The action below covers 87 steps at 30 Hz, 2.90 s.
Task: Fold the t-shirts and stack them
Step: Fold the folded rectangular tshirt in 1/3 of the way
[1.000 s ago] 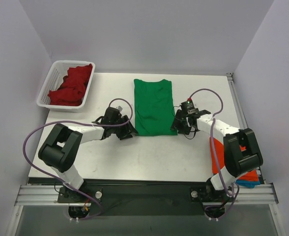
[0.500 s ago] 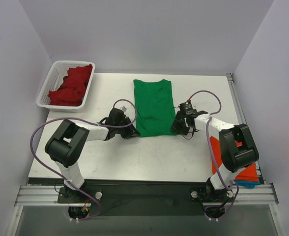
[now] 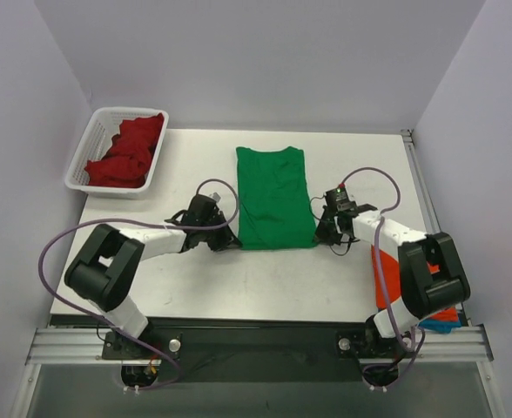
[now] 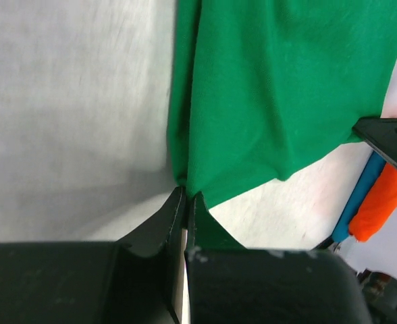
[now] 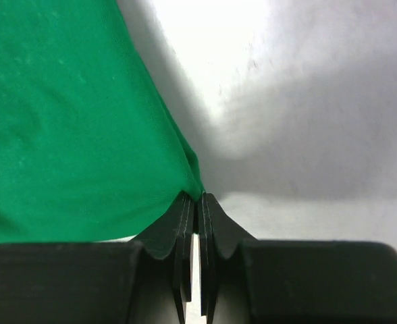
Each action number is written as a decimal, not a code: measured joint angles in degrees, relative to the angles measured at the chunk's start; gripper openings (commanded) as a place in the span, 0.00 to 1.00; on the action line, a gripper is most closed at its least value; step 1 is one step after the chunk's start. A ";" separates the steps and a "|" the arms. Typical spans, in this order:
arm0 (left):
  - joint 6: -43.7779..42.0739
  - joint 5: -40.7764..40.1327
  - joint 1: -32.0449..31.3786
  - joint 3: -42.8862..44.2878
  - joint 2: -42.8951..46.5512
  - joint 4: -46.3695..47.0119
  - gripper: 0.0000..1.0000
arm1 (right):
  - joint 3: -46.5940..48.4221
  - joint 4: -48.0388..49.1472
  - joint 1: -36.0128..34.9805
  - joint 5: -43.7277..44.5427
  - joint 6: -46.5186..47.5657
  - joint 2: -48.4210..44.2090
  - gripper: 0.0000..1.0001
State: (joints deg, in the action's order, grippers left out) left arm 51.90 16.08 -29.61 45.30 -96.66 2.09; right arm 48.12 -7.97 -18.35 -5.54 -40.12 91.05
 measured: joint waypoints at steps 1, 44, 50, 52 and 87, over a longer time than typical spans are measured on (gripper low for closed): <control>-0.20 -0.02 -0.09 -0.90 1.36 -0.61 0.00 | -1.20 -0.20 -0.04 -0.02 0.15 -1.51 0.00; -10.86 -6.14 -0.28 8.68 8.57 -22.29 0.40 | 3.37 -2.84 -5.64 4.13 7.17 -5.95 0.41; -12.79 -7.10 0.55 12.61 2.25 -22.36 0.49 | 7.89 -1.88 -5.35 1.40 8.90 1.75 0.41; -13.29 -7.32 0.63 13.51 1.01 -22.40 0.50 | 8.83 -1.55 -5.38 1.03 9.01 3.34 0.42; -14.67 -8.22 2.45 20.48 -3.74 -25.53 0.00 | 15.82 -4.68 -4.42 4.72 11.58 5.29 0.00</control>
State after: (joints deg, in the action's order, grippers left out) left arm 37.23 7.86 -27.16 65.78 -100.40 -23.44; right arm 63.94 -12.64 -22.76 -0.82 -28.53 96.33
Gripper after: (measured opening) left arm 0.045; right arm 0.048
